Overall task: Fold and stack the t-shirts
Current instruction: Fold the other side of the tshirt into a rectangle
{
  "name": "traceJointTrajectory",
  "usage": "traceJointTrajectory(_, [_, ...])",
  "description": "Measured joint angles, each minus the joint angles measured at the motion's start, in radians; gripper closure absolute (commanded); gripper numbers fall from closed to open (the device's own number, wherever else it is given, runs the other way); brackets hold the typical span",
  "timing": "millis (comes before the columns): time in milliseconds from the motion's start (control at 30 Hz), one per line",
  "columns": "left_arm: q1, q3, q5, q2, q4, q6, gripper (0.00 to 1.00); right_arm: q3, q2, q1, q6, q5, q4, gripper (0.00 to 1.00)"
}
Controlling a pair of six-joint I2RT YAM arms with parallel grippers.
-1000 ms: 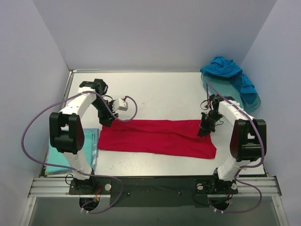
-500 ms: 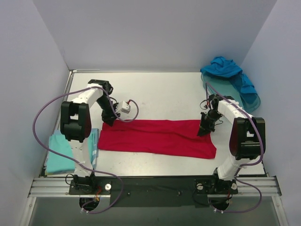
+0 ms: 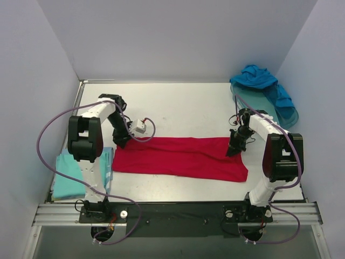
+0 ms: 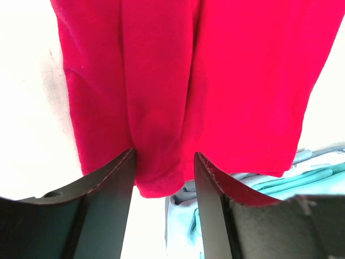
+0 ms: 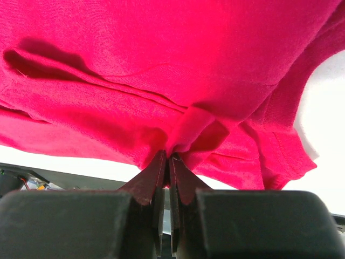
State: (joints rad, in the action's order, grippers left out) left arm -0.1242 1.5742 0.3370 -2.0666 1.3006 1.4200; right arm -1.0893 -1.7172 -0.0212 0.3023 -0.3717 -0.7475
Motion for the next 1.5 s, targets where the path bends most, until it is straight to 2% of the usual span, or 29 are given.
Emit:
traceJointTrajectory(167, [0.011, 0.011, 0.025, 0.0, 0.006, -0.003, 0.39, 0.0, -0.003, 0.0, -0.002, 0.0, 0.0, 1.0])
traceJointTrajectory(300, [0.017, 0.052, 0.031, -0.009, 0.011, -0.021, 0.56, -0.003, -0.019, 0.0, -0.008, 0.0, 0.0, 1.0])
traceJointTrajectory(367, [0.017, 0.062, 0.031, -0.018, 0.008, -0.029, 0.59, -0.003, -0.02, 0.0, -0.008, 0.0, 0.0, 1.0])
traceJointTrajectory(800, [0.017, 0.004, 0.0, -0.024, 0.016, -0.034, 0.53, -0.015, -0.02, 0.0, -0.013, 0.0, -0.001, 1.0])
traceJointTrajectory(833, [0.017, 0.004, -0.004, -0.024, 0.016, -0.04, 0.59, -0.017, -0.02, 0.0, -0.013, 0.0, -0.001, 1.0])
traceJointTrajectory(900, [0.017, 0.004, -0.017, -0.025, 0.014, -0.051, 0.79, -0.017, -0.02, 0.001, -0.015, 0.001, -0.002, 1.0])
traceJointTrajectory(933, [0.017, 0.003, -0.022, -0.025, 0.014, -0.054, 1.0, -0.017, -0.02, 0.001, -0.015, 0.001, -0.002, 1.0])
traceJointTrajectory(1267, [0.03, 0.031, -0.016, -0.022, -0.009, -0.137, 1.0, -0.039, -0.02, 0.021, -0.015, -0.002, -0.021, 1.0])
traceJointTrajectory(1500, [0.032, 0.047, 0.006, 0.09, -0.222, -0.293, 1.0, -0.202, -0.016, 0.093, -0.015, -0.014, -0.044, 1.0])
